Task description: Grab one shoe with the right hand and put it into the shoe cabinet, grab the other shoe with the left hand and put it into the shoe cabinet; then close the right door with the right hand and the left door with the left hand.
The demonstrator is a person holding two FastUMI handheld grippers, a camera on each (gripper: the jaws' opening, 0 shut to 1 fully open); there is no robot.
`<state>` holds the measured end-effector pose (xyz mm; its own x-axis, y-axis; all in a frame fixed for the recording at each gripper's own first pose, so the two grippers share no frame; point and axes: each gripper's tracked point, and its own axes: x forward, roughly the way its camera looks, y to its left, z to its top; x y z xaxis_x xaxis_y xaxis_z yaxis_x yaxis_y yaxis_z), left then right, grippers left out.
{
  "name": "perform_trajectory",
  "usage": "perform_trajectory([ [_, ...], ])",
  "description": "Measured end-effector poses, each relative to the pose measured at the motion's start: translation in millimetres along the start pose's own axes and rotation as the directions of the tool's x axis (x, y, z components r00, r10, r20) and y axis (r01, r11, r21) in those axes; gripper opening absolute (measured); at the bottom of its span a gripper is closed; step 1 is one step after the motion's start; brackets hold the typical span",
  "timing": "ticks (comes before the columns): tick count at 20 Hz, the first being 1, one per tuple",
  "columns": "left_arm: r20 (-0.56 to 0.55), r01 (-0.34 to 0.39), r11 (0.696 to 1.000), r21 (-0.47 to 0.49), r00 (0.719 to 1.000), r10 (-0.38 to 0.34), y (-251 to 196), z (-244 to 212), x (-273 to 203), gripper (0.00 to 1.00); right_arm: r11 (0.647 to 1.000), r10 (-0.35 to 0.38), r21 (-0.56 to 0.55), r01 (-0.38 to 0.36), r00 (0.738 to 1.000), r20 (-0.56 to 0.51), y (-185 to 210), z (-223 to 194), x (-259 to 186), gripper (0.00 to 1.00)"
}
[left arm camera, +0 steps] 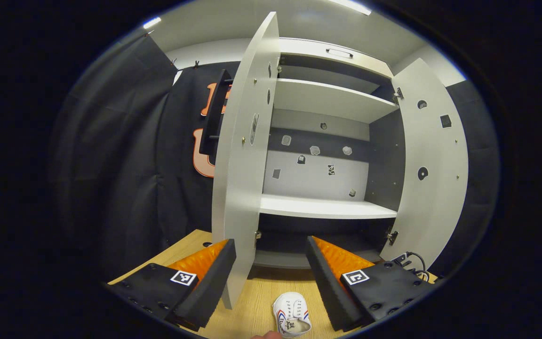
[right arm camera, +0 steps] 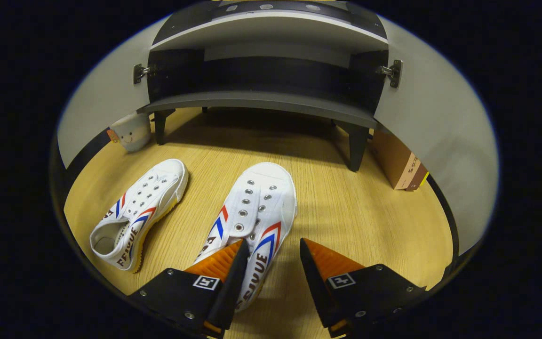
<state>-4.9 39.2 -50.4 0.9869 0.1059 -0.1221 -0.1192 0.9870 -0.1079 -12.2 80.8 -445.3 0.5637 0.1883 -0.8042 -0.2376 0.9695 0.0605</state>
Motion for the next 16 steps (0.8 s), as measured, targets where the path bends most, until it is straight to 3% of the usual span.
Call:
perform_trajectory([
  [7, -0.005, 0.015, 0.999, 0.04, 1.0, -0.015, -9, 1, -5, 0.97, 0.992, 0.042, 0.117, -0.047, 0.998, 0.047, 6, -4, 6, 0.3],
  [8, -0.008, 0.018, 0.999, 0.049, 1.0, -0.018, -11, -1, -6, 0.97, 0.995, 0.013, 0.102, -0.017, 0.999, 0.043, 2, -7, 6, 0.23],
  [9, -0.01, 0.02, 0.998, 0.058, 1.0, -0.019, -13, -1, -7, 0.97, 0.996, 0.001, 0.09, -0.005, 0.999, 0.05, 2, -8, 8, 0.05],
  [10, -0.01, 0.021, 0.998, 0.065, 1.0, -0.02, -14, -1, -7, 0.96, 0.996, 0.002, 0.086, -0.007, 0.998, 0.065, 7, -7, 12, 0.0],
  [16, -0.013, 0.033, 0.997, 0.072, 0.999, -0.032, -24, -4, -6, 0.97, 1.0, -0.007, 0.003, 0.007, 0.976, 0.219, -6, 39, -21, 0.0],
])
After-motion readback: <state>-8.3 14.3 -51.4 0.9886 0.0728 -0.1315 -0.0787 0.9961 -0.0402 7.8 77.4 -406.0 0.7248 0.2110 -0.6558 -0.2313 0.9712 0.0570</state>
